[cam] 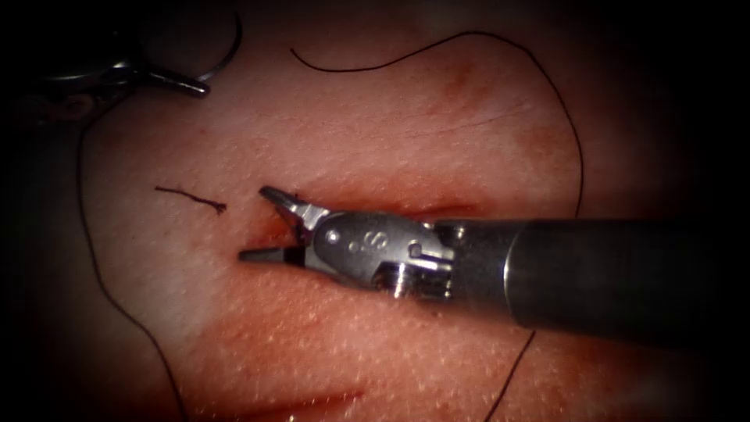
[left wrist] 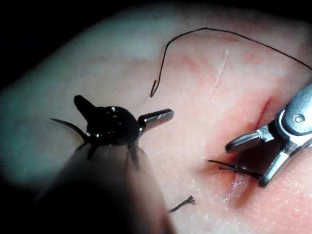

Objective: Wound Closure
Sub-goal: Release suture off-cut from left grasper, then pick up needle with left jaws

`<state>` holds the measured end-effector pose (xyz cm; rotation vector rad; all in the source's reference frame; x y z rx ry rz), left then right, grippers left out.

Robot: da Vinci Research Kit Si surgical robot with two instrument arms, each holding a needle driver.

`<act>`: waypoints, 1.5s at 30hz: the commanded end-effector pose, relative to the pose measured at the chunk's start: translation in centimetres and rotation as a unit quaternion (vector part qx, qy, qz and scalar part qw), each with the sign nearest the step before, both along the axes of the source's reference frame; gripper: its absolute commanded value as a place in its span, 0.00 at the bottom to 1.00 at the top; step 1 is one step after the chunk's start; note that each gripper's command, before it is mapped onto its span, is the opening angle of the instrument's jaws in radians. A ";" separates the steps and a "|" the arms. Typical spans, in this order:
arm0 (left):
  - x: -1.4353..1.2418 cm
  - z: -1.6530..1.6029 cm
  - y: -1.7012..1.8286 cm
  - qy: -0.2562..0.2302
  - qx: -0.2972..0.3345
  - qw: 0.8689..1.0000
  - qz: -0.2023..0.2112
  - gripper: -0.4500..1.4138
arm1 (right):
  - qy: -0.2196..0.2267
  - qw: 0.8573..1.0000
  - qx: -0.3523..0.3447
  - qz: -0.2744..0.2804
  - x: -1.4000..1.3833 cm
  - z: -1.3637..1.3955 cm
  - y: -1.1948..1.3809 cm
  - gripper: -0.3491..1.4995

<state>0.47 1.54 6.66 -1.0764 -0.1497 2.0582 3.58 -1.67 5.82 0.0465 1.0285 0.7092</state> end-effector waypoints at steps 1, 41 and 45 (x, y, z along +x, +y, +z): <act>-0.07 0.09 0.06 0.014 0.016 1.000 0.002 0.80 | -0.008 1.000 -0.001 0.003 -0.11 0.00 -0.04 0.81; -0.45 1.52 0.43 0.169 0.227 0.958 0.039 0.88 | -0.065 0.997 0.005 0.041 -0.98 -0.12 -0.20 0.60; -0.43 1.57 0.51 0.167 0.234 0.957 0.030 0.74 | -0.064 0.997 0.004 0.040 -1.00 -0.12 -0.22 0.56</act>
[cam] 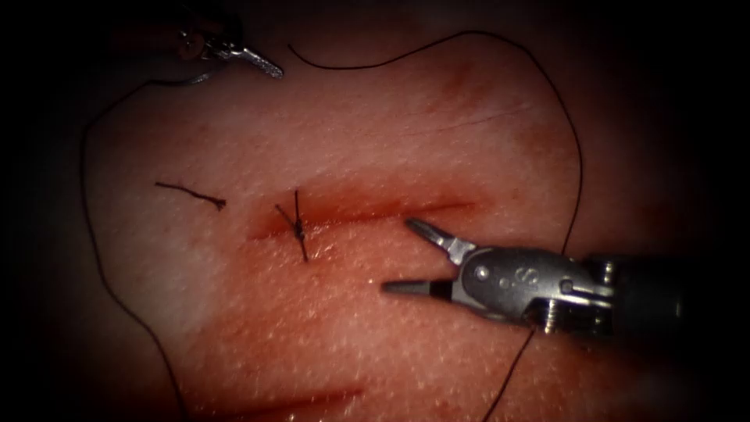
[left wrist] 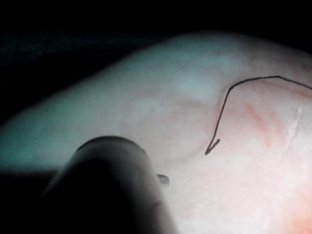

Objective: Wound Closure
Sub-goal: Pick up needle with left jaws

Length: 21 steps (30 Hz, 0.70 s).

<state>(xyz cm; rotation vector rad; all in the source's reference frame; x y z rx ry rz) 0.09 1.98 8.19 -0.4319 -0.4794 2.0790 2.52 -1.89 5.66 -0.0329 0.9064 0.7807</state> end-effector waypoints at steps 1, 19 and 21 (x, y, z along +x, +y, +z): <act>-0.04 0.05 0.07 0.000 -0.002 1.000 0.000 0.72 | 0.001 1.000 -0.001 0.000 0.05 0.04 0.01 0.53; 0.29 -0.52 -0.20 0.002 -0.065 0.997 0.051 0.00 | 0.004 1.000 0.000 -0.003 -0.13 0.02 0.05 0.39; 0.26 -0.69 -0.25 -0.005 -0.079 0.995 0.057 0.00 | 0.008 1.000 0.000 0.001 -0.17 0.02 0.07 0.38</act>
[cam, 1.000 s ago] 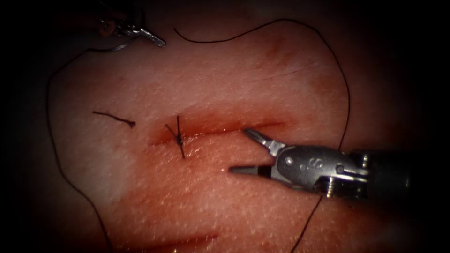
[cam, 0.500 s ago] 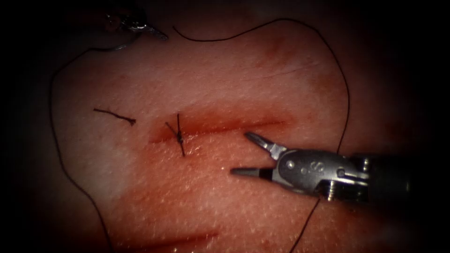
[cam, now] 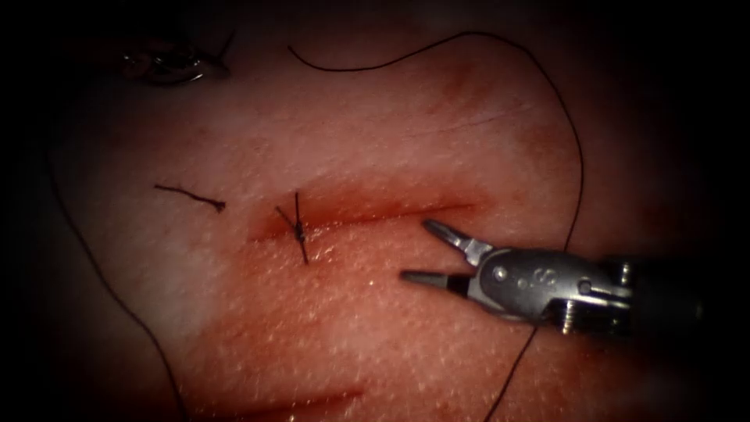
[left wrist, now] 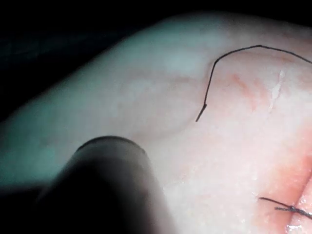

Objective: Wound Closure
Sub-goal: Pick up needle with left jaws

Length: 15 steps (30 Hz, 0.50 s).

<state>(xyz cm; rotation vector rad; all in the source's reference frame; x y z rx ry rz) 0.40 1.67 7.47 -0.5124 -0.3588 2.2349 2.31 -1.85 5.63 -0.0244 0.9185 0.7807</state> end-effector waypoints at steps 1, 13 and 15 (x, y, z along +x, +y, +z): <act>-0.07 -0.03 0.06 -0.002 -0.008 1.000 0.007 0.00 | 0.003 1.000 -0.002 0.004 0.02 0.05 0.03 0.37; -0.90 -1.28 -0.50 -0.163 -0.184 0.945 0.218 0.00 | 0.016 1.000 0.016 0.010 -0.27 0.06 0.07 0.24; -1.04 -1.42 -0.63 -0.178 -0.208 0.930 0.244 0.00 | 0.019 1.000 0.018 0.007 -0.31 0.06 0.10 0.30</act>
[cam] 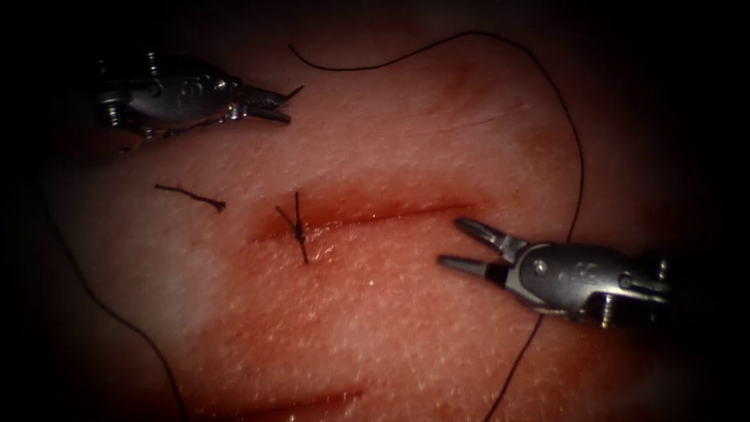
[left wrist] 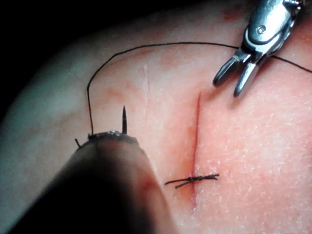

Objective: Wound Closure
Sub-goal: Pass needle to right hand

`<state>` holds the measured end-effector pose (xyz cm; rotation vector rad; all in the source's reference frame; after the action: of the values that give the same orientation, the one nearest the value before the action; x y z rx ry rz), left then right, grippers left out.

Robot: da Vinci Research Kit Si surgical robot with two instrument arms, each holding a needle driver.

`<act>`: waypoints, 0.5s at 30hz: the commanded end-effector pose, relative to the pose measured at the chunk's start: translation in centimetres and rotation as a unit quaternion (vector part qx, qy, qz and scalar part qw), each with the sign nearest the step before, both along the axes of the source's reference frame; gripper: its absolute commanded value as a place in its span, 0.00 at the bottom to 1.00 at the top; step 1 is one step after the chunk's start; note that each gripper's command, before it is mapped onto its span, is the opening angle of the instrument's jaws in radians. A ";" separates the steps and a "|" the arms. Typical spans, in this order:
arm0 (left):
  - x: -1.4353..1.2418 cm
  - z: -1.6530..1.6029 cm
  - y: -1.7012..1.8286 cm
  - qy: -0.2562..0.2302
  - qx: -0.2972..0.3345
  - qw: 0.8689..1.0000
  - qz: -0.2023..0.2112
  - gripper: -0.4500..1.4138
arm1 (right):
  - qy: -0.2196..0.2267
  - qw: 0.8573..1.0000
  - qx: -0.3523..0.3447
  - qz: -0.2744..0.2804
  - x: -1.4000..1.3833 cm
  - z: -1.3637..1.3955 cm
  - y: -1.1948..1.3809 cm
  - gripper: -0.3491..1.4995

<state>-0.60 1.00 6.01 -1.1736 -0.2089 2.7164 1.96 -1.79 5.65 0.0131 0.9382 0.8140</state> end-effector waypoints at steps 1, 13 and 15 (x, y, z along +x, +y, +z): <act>-0.33 -0.19 -0.22 -0.035 -0.069 0.995 0.061 0.00 | 0.002 1.000 0.005 -0.009 -0.08 0.00 0.19 0.48; -1.02 0.05 -0.79 -0.024 -0.297 0.927 0.226 0.00 | 0.110 0.987 0.106 -0.043 -0.26 -0.33 0.88 0.67; -1.07 0.13 -0.89 -0.007 -0.334 0.907 0.255 0.00 | 0.124 0.982 0.126 -0.068 -0.20 -0.35 0.99 0.38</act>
<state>-1.63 0.04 6.11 -1.4377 0.5670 3.3951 1.69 -0.85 5.27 0.4191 1.0426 0.8086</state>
